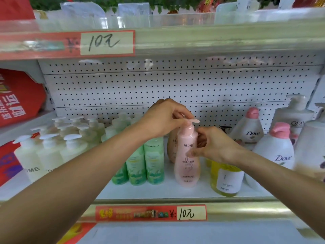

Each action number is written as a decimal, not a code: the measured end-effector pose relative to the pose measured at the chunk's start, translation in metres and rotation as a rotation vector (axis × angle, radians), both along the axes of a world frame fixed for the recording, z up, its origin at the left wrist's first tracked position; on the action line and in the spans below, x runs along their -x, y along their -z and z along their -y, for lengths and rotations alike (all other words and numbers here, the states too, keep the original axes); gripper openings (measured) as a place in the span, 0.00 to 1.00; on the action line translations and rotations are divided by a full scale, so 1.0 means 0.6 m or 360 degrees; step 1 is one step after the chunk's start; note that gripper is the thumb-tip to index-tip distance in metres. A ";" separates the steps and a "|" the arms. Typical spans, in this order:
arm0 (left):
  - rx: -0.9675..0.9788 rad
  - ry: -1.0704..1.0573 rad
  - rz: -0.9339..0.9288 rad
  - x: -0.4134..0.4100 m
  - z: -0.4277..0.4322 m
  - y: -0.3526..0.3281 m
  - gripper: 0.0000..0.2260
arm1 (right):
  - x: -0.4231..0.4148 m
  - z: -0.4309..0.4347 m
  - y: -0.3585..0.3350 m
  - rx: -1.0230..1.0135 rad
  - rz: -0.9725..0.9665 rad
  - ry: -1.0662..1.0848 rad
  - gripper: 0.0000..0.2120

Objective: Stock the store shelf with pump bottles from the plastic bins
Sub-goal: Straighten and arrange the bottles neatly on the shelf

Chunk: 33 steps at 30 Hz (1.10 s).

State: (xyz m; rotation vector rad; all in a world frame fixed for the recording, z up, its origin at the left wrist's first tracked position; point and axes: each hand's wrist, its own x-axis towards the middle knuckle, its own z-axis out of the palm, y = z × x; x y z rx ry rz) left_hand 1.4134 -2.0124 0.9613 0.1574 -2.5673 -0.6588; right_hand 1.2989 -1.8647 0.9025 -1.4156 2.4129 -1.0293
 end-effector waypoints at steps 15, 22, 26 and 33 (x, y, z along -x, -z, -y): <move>0.0036 -0.0147 0.0020 0.001 0.026 0.004 0.06 | -0.011 0.033 0.003 0.0021 0.0074 0.0032 0.20; 0.0241 -0.0175 -0.0173 -0.039 -0.026 0.028 0.18 | -0.004 -0.082 -0.048 0.0589 -0.0157 0.0257 0.25; 0.0110 0.0032 -0.0220 -0.024 -0.087 0.030 0.15 | 0.009 -0.168 -0.017 0.0291 -0.0211 0.0412 0.25; 0.0134 0.0078 0.0420 0.140 -0.116 -0.035 0.18 | 0.038 -0.166 0.053 -0.0172 -0.0333 0.0324 0.35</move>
